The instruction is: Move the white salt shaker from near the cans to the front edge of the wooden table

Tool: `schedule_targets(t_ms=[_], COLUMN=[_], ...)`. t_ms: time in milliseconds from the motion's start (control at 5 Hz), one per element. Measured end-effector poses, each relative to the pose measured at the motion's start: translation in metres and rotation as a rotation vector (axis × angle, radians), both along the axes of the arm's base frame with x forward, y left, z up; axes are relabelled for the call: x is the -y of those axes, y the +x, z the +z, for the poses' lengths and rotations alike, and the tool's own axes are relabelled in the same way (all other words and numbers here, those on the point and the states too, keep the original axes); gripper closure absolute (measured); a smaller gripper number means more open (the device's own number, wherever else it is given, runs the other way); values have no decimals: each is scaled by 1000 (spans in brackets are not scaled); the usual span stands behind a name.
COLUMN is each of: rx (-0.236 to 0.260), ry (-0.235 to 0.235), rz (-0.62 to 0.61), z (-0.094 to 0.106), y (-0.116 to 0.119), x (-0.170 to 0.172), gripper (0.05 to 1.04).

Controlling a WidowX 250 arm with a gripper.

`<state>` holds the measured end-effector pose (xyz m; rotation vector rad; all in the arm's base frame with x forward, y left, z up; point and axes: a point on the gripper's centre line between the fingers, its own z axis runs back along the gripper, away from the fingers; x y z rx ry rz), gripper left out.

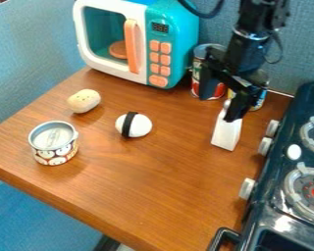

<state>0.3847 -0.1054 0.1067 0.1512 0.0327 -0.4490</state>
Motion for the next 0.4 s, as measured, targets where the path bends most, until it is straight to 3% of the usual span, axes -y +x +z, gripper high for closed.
schedule_targets(t_ms=[200,400], rx=[18,1], ry=[14,31], rz=[-26,15], z=[7,9], y=[13,17], x=[9,10], gripper=[83,83])
